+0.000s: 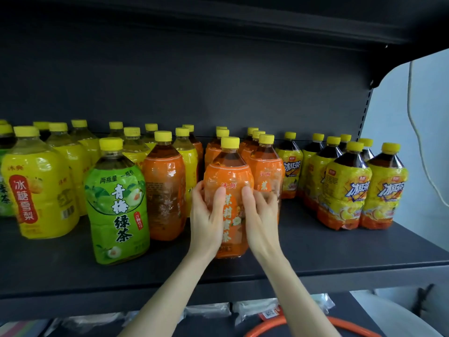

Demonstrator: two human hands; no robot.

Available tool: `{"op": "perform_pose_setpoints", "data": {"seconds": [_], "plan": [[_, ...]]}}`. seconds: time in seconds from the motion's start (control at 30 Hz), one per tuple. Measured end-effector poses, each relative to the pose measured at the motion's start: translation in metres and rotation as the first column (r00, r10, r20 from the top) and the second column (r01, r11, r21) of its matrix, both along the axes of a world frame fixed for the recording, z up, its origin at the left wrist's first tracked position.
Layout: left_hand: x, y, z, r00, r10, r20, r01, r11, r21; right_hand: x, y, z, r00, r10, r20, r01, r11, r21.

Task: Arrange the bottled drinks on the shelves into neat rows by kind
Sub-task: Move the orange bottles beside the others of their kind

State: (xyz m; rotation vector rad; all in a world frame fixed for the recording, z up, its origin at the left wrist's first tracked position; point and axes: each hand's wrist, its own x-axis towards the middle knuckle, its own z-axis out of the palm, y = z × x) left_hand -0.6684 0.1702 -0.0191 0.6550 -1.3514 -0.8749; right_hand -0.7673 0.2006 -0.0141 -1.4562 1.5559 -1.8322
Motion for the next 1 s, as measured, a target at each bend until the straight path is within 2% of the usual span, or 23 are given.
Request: {"op": "perform_pose_setpoints", "data": {"seconds": [0.13,0.2,0.3,0.43,1.0], "plan": [[-0.002,-0.015,0.000,0.998,0.063,0.019,-0.063,0.998,0.010,-0.027,-0.006,0.010,0.987,-0.155,0.032,0.158,0.980,-0.119],[-0.005,-0.022,0.002,0.996,0.088,0.014,-0.089,0.995,0.034,-0.040,-0.015,0.014,0.981,-0.194,0.024,0.196,0.974,-0.118],[-0.010,-0.034,0.002,0.986,0.160,0.036,-0.162,0.986,0.040,-0.055,-0.031,0.018,0.991,-0.131,0.042,0.132,0.991,-0.022],[-0.015,-0.051,-0.002,0.968,0.241,0.068,-0.244,0.969,0.041,-0.066,-0.045,0.015,0.995,0.015,0.103,-0.017,1.000,0.021],[-0.027,-0.073,-0.007,0.965,0.246,0.092,-0.246,0.969,-0.019,-0.069,-0.055,0.006,0.999,-0.035,0.039,0.037,0.998,-0.049]]}}
